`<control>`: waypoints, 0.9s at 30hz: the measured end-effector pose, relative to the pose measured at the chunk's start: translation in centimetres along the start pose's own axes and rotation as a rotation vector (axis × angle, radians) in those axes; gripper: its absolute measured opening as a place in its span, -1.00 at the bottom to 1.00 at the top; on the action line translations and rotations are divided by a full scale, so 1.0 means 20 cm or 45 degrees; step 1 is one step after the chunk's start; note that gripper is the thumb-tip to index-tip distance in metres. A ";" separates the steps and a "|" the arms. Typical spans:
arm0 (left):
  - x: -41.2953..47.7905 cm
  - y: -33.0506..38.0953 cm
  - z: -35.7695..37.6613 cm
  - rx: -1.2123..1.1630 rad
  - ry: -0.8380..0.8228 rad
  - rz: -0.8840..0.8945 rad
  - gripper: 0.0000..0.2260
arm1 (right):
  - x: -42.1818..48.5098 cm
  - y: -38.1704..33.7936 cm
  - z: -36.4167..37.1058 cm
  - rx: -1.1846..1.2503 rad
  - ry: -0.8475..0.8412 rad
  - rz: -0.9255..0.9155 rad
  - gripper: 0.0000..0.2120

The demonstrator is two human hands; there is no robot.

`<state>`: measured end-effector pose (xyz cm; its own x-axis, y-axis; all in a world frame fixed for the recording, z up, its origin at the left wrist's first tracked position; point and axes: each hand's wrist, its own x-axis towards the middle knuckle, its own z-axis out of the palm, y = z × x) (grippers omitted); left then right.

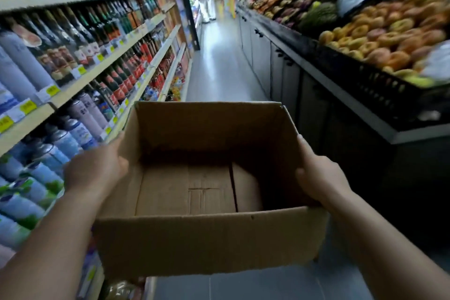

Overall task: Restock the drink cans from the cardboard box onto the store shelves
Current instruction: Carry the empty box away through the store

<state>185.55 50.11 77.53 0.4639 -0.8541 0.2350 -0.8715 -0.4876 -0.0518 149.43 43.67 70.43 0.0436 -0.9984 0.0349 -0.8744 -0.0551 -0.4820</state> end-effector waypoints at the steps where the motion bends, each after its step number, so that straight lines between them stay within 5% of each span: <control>1: 0.00 0.08 -0.02 -0.020 0.011 0.039 -0.48 | -0.03 0.06 -0.06 -0.003 0.023 0.039 -0.24; 13: -0.25 1.36 -0.20 -0.233 0.107 0.655 -0.49 | -0.52 0.99 -0.79 -0.116 0.354 0.528 -0.26; 27: -1.31 2.61 -0.59 -0.568 0.097 1.092 -0.47 | -1.39 2.17 -1.56 -0.240 0.589 0.880 -0.27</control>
<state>125.92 49.19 80.00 -0.3556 -0.8658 0.3520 -0.8962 0.4228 0.1343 95.07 69.23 75.89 -0.6957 -0.7002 0.1604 -0.6993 0.6091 -0.3741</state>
